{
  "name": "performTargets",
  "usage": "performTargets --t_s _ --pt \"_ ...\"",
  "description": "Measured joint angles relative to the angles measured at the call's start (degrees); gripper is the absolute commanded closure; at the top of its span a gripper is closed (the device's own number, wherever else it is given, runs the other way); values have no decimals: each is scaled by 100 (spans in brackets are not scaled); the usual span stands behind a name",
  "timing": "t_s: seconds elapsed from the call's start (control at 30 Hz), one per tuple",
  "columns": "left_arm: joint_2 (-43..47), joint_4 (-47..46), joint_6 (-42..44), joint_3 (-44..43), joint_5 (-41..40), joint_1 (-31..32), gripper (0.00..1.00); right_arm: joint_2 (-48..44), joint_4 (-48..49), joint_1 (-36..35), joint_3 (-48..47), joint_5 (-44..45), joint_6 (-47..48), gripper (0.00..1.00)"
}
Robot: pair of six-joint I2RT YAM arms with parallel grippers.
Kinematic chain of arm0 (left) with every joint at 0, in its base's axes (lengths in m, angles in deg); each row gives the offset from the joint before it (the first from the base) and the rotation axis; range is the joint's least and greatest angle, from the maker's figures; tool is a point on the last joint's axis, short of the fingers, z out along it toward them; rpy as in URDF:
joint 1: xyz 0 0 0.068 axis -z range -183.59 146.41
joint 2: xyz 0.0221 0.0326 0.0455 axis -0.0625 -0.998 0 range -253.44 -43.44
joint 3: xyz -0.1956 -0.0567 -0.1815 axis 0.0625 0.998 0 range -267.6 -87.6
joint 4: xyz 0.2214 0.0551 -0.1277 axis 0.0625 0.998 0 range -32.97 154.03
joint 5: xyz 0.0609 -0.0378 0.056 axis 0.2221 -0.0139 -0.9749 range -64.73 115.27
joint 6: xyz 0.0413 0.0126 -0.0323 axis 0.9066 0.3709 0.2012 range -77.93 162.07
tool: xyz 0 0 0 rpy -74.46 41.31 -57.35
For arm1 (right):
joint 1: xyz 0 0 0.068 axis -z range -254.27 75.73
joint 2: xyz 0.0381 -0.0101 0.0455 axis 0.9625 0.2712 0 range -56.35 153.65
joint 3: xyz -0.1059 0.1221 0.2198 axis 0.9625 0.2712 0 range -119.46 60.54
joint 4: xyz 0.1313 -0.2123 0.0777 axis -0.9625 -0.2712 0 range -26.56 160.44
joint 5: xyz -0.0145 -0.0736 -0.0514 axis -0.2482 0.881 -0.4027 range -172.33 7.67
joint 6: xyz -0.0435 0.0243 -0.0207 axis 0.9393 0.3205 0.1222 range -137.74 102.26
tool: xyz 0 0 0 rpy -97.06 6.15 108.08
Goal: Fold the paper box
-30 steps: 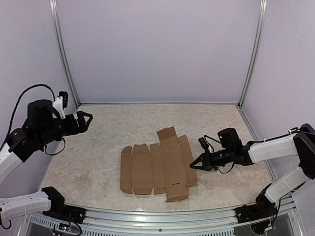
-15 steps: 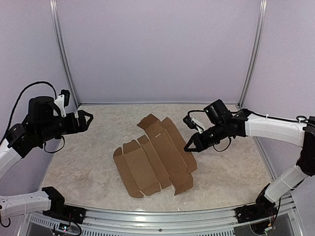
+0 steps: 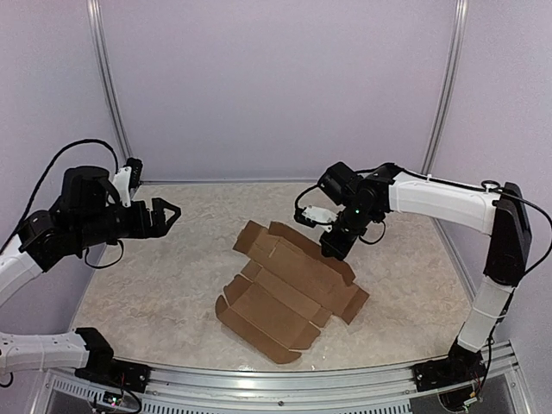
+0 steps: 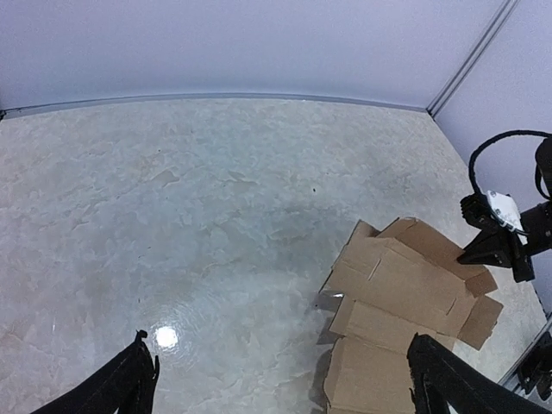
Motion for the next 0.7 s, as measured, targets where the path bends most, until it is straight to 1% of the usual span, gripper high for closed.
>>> performTargets --t_s 0.27,0.33,0.43,0.53,0.57,0.6,0.67,0.7 --pt "-345 -188 -26 -280 310 164 1 660 -632 -588 -1231 1370 925 100" --pt "-446 -319 -101 -280 450 179 3 828 -708 -763 -1491 1768 1113 100" --pt "-678 -603 -225 -291 728 238 7 1054 -763 -999 -1700 2129 1285 100" --pt "-992 -811 -328 -348 881 358 17 1246 -837 -1150 -1821 2304 1351 100" --pt "-1084 -868 -350 -361 929 393 24 1307 -844 -1185 -1847 2343 1362 100" --pt "-1169 -935 -374 -365 953 415 32 1342 -857 -1207 -1860 2361 1364 100" --pt "-1331 -990 -437 -387 990 437 57 1366 -887 -1241 -1871 2363 1357 100" --pt "-1416 -1001 -450 -426 997 439 67 1366 -905 -1244 -1880 2358 1353 100"
